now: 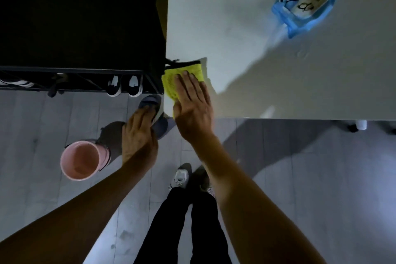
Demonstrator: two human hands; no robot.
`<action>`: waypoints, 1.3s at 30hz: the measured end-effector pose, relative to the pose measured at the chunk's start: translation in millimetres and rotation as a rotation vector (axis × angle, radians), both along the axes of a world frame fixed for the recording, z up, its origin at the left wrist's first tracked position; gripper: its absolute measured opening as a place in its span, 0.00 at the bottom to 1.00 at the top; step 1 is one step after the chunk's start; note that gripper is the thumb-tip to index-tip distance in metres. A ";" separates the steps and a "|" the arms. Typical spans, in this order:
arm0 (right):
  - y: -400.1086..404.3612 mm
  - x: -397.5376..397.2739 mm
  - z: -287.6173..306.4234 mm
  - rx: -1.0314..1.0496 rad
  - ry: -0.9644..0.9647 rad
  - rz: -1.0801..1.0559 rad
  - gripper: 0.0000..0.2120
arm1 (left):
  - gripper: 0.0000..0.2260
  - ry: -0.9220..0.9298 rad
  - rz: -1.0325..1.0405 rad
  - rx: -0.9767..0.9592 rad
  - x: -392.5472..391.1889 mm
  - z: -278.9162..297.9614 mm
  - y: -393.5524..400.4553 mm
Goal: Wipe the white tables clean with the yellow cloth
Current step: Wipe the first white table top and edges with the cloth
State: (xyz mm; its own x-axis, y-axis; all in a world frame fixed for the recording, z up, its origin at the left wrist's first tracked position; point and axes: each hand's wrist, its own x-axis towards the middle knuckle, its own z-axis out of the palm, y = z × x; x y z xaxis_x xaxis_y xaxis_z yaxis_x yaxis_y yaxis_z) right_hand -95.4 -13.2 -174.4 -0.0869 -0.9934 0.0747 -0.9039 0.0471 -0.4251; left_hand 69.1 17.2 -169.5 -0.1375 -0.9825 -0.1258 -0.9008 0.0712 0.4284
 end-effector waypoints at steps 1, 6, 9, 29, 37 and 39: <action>7.7 -15.3 -0.6 -0.005 0.000 -0.042 0.28 | 0.26 0.010 0.001 -0.034 -2.4 2.3 -2.6; 51.0 -128.3 1.0 0.016 0.062 -0.289 0.25 | 0.27 0.048 -0.328 -0.114 -38.3 7.2 -28.0; 67.0 -181.3 7.8 0.076 0.068 -0.474 0.27 | 0.28 0.038 -0.453 -0.129 -65.8 3.2 -38.8; 32.9 -137.8 9.9 0.074 0.055 -0.223 0.28 | 0.28 0.072 -0.446 -0.100 -80.4 -10.9 -40.0; 49.8 -228.1 9.2 0.153 0.027 -0.714 0.28 | 0.27 0.030 -0.439 -0.096 -84.1 -8.1 -39.2; 43.1 -216.1 8.6 0.147 0.028 -0.736 0.29 | 0.28 0.009 -0.440 -0.091 -84.6 -8.3 -39.7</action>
State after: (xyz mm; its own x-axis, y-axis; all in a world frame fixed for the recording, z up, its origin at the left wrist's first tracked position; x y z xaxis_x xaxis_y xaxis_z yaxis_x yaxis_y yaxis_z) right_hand -311.5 29.9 -165.8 -0.7328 -0.6791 -0.0422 -0.6271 0.6982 -0.3454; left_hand -15.5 -22.5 -177.8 -0.5452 -0.8374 -0.0383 -0.7729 0.4844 0.4100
